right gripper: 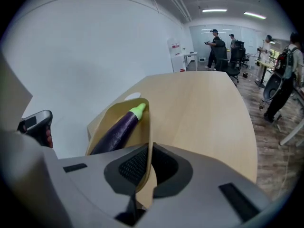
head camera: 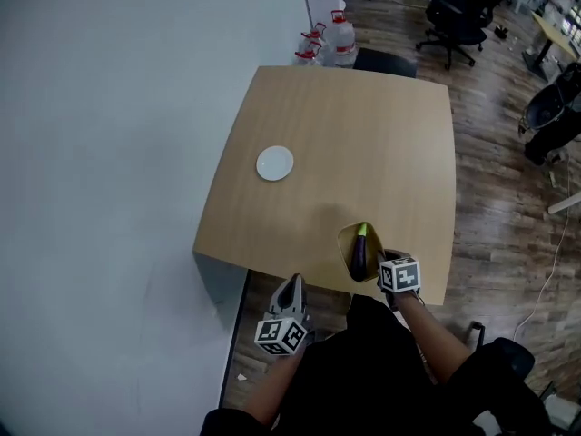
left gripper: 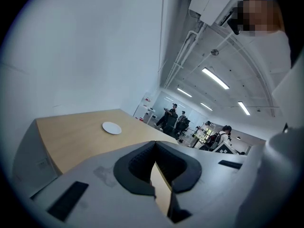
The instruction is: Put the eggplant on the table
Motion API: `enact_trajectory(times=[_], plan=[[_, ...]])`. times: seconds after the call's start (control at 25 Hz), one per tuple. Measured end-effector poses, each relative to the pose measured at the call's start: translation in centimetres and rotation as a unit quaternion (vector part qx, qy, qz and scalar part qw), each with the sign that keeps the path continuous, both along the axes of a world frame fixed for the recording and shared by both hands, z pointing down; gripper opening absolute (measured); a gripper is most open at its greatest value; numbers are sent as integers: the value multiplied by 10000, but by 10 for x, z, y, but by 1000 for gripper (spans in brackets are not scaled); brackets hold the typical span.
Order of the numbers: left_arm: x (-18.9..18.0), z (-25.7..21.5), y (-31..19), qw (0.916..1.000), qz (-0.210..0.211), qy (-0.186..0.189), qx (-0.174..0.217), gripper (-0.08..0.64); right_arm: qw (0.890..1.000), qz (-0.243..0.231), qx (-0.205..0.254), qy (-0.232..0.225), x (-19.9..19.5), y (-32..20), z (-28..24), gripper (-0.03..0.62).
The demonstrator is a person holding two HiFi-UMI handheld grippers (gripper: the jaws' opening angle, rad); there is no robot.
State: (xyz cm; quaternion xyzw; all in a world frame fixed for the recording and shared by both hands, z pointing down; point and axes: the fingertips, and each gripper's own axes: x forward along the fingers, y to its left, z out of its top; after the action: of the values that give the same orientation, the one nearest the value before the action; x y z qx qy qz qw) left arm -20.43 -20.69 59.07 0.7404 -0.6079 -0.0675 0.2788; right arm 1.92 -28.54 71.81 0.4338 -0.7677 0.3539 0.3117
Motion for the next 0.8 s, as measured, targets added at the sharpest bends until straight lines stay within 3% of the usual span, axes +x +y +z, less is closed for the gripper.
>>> enact_trajectory(times=[0.4, 0.8], plan=[[34, 16, -84, 9991, 350, 30, -231, 11, 9984, 489, -224, 185, 34, -107, 40, 63], [51, 4, -141, 9995, 239, 107, -201, 11, 9936, 802, -546, 580, 74, -177, 102, 64]])
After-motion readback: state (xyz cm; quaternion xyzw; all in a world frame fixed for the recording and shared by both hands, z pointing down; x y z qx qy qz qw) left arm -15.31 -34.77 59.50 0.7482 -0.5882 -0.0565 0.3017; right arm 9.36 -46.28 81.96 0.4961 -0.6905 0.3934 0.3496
